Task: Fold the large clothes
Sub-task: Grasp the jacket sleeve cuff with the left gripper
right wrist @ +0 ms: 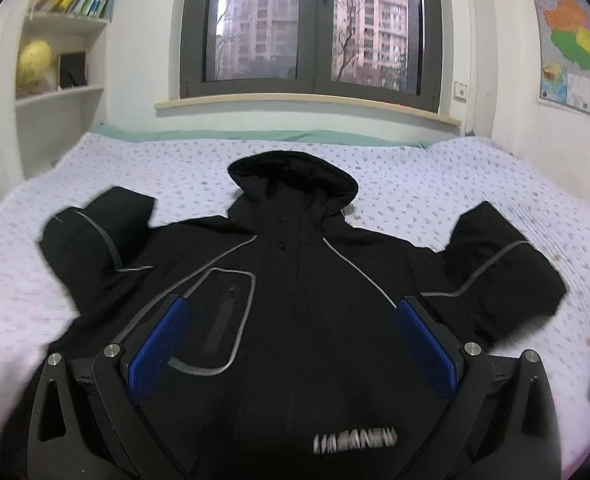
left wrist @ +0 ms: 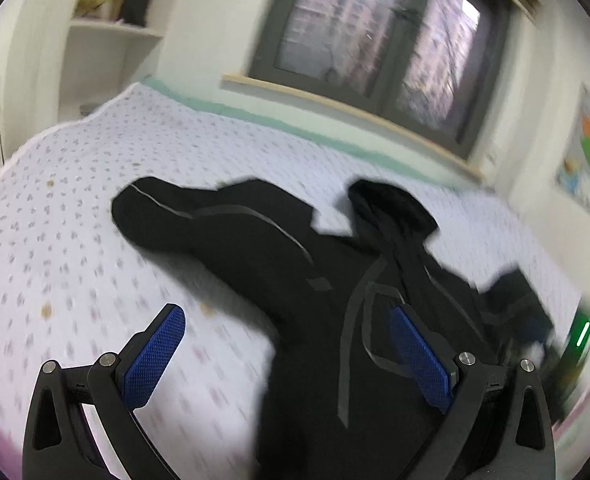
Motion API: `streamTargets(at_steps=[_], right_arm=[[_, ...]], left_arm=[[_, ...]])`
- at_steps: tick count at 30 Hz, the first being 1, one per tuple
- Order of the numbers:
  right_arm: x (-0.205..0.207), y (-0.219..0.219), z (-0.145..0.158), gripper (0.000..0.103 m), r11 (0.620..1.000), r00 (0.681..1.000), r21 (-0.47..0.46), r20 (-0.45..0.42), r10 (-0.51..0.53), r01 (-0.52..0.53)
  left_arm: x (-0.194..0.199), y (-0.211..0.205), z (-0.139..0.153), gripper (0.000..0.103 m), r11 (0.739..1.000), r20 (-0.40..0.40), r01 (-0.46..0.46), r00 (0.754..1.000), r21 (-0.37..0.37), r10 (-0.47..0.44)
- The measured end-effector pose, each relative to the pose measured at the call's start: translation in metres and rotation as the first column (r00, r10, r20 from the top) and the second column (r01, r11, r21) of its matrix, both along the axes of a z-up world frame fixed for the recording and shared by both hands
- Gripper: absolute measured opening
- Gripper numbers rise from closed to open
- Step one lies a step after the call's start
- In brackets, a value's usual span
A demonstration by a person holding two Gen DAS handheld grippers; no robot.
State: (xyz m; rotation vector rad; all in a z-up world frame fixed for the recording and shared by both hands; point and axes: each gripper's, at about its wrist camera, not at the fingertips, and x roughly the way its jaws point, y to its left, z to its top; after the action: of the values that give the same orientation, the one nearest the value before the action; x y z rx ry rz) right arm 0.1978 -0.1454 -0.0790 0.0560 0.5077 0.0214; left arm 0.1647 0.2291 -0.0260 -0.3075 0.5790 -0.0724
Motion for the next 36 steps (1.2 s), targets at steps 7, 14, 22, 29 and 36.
streamTargets(at_steps=[7, 14, 22, 29, 36], right_arm=[[0.037, 0.040, -0.082, 0.103, 0.989, 0.987, -0.131, -0.155, 0.040, -0.061], [0.039, 0.033, -0.089, 0.103, 0.993, 0.985, -0.083, -0.158, 0.067, -0.081], [0.042, 0.031, -0.092, 0.103, 0.994, 0.983, -0.065, -0.171, 0.071, -0.084], [0.041, 0.031, -0.092, 0.103, 0.995, 0.982, -0.063, -0.175, 0.071, -0.083], [0.042, 0.028, -0.092, 0.103, 0.996, 0.983, -0.059, -0.171, 0.063, -0.074]], left_arm=[[0.121, 0.141, -0.041, 0.102, 0.964, -0.071, -0.233, 0.972, -0.127, 0.226], [0.203, 0.215, -0.126, 0.102, 0.852, -0.203, -0.252, 0.963, -0.458, 0.176], [0.230, 0.194, -0.132, 0.018, 0.897, -0.184, -0.268, 0.959, -0.351, 0.215], [0.156, 0.230, -0.083, 0.017, 0.770, -0.047, -0.630, 0.776, -0.104, 0.629], [0.155, 0.227, -0.107, 0.016, 0.780, -0.112, -0.623, 0.781, -0.057, 0.615]])
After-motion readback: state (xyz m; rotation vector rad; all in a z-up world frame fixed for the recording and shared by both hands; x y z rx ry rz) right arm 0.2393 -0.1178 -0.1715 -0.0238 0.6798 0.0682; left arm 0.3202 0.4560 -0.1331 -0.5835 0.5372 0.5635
